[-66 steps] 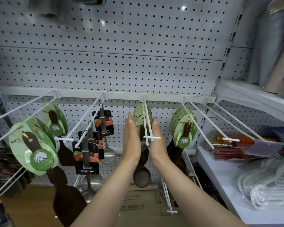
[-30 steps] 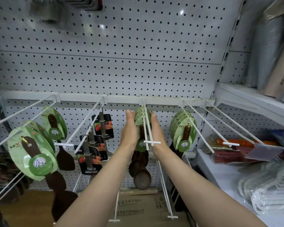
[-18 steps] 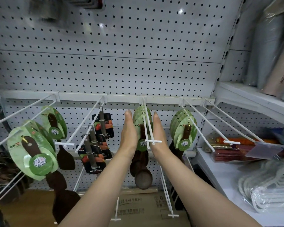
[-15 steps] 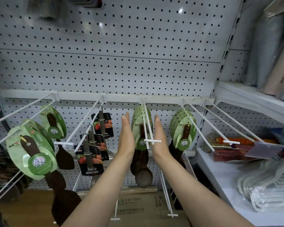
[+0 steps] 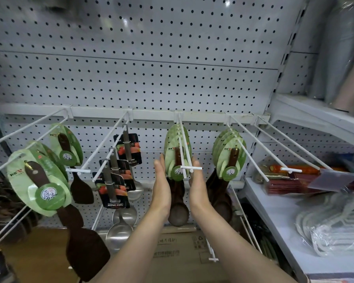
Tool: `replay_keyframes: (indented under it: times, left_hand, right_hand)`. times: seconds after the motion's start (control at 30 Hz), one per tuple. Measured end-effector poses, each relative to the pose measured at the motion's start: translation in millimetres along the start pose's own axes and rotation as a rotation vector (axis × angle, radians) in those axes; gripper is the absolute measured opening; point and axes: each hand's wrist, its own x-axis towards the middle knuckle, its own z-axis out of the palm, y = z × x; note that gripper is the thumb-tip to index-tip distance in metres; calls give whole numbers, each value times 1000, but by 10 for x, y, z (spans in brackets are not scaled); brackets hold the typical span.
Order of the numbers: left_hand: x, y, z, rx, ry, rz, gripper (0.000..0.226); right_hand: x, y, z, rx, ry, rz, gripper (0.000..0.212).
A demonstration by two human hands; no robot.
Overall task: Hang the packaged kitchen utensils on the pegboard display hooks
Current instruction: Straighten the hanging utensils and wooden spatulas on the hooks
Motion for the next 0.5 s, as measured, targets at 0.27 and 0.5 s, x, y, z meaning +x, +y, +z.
replay_keyframes:
  times: [0.27, 0.5]
  left_hand:
    - [0, 21, 16, 25, -9, -5, 65]
    - [28, 57, 36, 25, -3, 21, 59]
  right_hand:
    - [-9, 133, -34, -32, 9, 3, 51]
    - [-30, 106, -4, -59, 23, 27, 52]
